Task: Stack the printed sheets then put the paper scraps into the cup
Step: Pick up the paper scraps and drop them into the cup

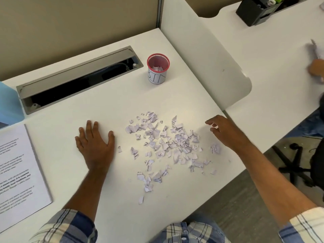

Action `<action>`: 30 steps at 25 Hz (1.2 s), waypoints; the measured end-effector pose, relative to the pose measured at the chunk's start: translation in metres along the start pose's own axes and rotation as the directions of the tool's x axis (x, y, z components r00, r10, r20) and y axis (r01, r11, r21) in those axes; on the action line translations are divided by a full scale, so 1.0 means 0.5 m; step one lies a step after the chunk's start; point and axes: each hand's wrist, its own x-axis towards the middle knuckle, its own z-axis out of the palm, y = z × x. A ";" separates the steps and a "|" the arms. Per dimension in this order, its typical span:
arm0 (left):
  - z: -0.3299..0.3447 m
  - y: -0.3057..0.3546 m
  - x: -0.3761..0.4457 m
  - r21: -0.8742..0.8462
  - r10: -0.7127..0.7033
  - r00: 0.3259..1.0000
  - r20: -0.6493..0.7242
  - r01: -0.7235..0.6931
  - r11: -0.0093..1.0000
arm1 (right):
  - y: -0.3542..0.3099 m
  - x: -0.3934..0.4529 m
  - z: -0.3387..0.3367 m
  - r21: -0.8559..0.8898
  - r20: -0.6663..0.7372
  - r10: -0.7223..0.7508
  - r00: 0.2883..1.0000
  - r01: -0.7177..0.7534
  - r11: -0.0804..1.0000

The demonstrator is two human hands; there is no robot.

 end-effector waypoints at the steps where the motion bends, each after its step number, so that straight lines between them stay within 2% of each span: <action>1: -0.001 -0.001 0.000 0.001 0.002 1.000 0.001 -0.002 1.000 | 0.018 -0.020 -0.001 -0.003 0.013 0.035 0.999 -0.035 0.999; 6: -0.003 0.001 0.000 -0.006 0.003 1.000 0.021 -0.002 1.000 | 0.102 -0.130 -0.005 -0.070 0.100 0.225 0.969 -0.218 0.973; 9: -0.003 0.002 -0.001 -0.009 -0.001 1.000 0.022 0.001 1.000 | 0.137 -0.182 0.010 -0.040 0.166 0.322 0.932 -0.320 0.947; 14: 0.001 -0.002 -0.001 -0.008 0.002 1.000 0.019 -0.002 1.000 | 0.119 -0.199 0.058 0.070 0.100 0.370 0.923 -0.378 0.923; 22: 0.003 -0.005 0.002 -0.005 0.008 1.000 0.005 -0.008 1.000 | 0.042 -0.124 0.096 0.017 0.067 0.242 0.968 -0.244 0.970; 26: 0.003 -0.003 0.001 -0.010 0.014 1.000 -0.006 -0.014 1.000 | 0.019 -0.101 0.120 -0.038 -0.031 0.079 0.996 -0.080 0.996; 30: 0.002 -0.004 0.001 -0.009 0.013 1.000 -0.014 -0.014 1.000 | 0.006 -0.085 0.129 -0.084 -0.104 -0.015 0.995 0.006 0.996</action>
